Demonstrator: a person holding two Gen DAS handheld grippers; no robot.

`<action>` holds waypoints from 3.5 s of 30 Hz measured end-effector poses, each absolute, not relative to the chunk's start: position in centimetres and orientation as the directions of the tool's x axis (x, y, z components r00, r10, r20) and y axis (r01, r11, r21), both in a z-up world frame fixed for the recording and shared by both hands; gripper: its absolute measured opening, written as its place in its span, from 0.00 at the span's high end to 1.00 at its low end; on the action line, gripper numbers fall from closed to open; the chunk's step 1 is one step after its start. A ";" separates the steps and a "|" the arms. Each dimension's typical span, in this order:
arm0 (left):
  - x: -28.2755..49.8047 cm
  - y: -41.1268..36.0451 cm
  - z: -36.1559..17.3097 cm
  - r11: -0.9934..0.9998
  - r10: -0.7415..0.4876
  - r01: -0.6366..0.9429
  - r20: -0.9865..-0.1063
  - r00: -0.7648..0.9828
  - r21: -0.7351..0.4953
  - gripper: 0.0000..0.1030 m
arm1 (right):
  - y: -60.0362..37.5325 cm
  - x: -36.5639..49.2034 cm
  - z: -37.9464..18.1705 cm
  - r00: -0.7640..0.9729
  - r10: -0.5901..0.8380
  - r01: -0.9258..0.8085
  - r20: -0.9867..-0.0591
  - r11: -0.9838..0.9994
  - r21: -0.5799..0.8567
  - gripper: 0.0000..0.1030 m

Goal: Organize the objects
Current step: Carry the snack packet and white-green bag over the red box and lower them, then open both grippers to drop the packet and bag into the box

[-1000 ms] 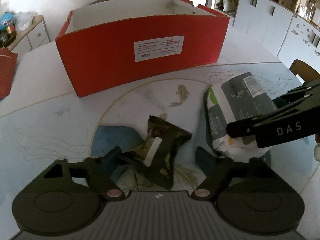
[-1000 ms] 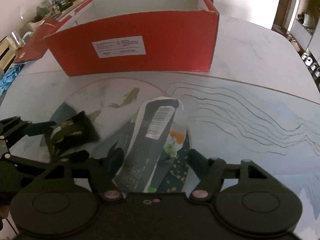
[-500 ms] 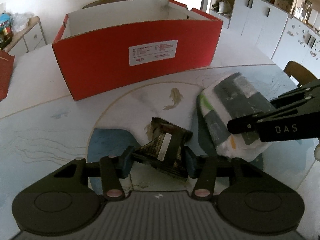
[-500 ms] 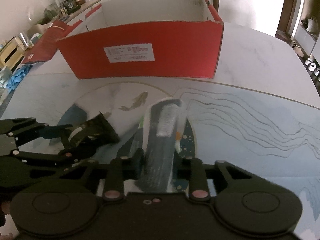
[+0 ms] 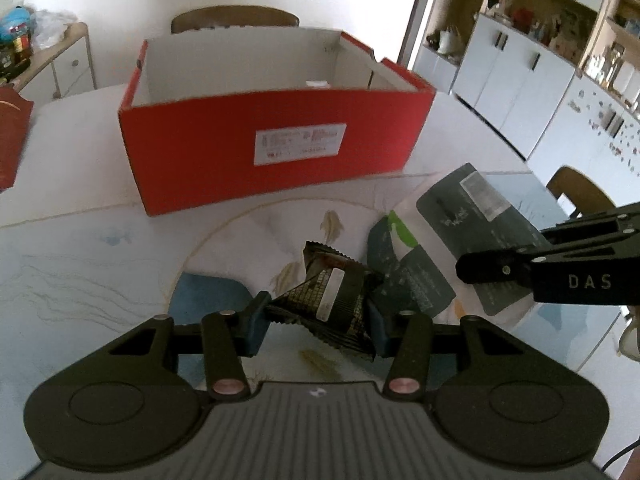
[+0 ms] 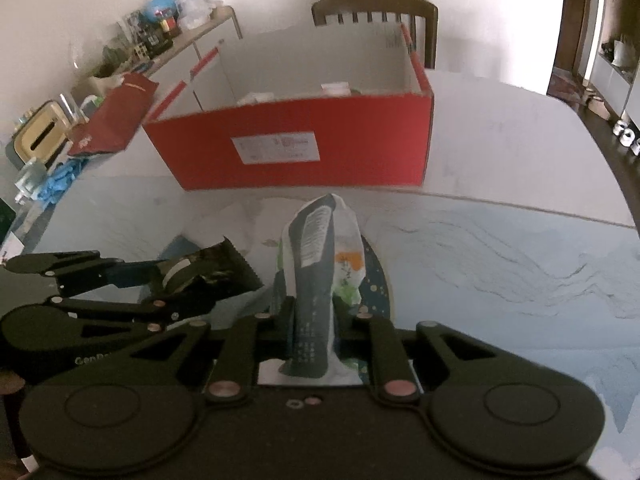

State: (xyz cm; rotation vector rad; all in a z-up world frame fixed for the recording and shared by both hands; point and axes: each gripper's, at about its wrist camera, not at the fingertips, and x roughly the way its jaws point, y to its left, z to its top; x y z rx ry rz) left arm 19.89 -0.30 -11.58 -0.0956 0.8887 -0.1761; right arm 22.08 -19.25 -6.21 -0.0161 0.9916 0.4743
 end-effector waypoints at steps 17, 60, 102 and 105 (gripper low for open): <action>21.6 0.7 -4.0 0.982 -0.183 0.107 -0.640 0.746 -0.157 0.53 | -18.3 24.3 0.5 0.563 0.395 -0.433 -0.726 0.889 0.148 0.85; 42.8 5.4 -6.6 0.994 0.010 0.069 -0.702 0.712 0.084 0.52 | -10.7 40.9 -2.1 0.555 0.335 -0.400 -0.761 0.910 0.109 0.85; 40.7 6.7 -5.1 0.996 -0.079 0.033 -0.724 0.686 -0.077 0.41 | -12.4 37.9 -1.4 0.546 0.350 -0.456 -0.761 0.886 0.081 0.40; 39.6 6.6 -4.5 0.996 -0.089 0.039 -0.716 0.693 -0.085 0.41 | -12.7 37.4 -0.9 0.549 0.356 -0.461 -0.756 0.884 0.082 0.40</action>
